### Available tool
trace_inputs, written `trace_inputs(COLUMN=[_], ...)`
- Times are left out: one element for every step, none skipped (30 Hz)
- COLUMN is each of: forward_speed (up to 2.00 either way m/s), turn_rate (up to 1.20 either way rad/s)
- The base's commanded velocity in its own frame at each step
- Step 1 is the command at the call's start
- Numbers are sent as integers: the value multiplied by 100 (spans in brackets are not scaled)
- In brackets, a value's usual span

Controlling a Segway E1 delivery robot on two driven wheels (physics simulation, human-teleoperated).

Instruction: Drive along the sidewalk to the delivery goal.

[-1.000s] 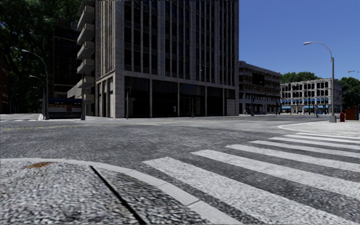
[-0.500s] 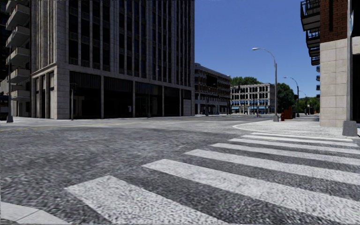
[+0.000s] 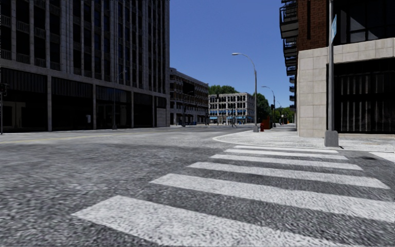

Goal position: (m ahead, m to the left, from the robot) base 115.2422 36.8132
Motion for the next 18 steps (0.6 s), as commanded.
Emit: trace_inputs(forward_speed=[157, 157, 157, 157, 157, 157, 157, 157, 157, 157, 157, 157, 157, 157, 157, 158, 158, 158], turn_rate=[-58, -58, -58, -58, -58, -58, -58, -58, -58, -58, -58, -58, -58, -58, -58, -58, -58, -58])
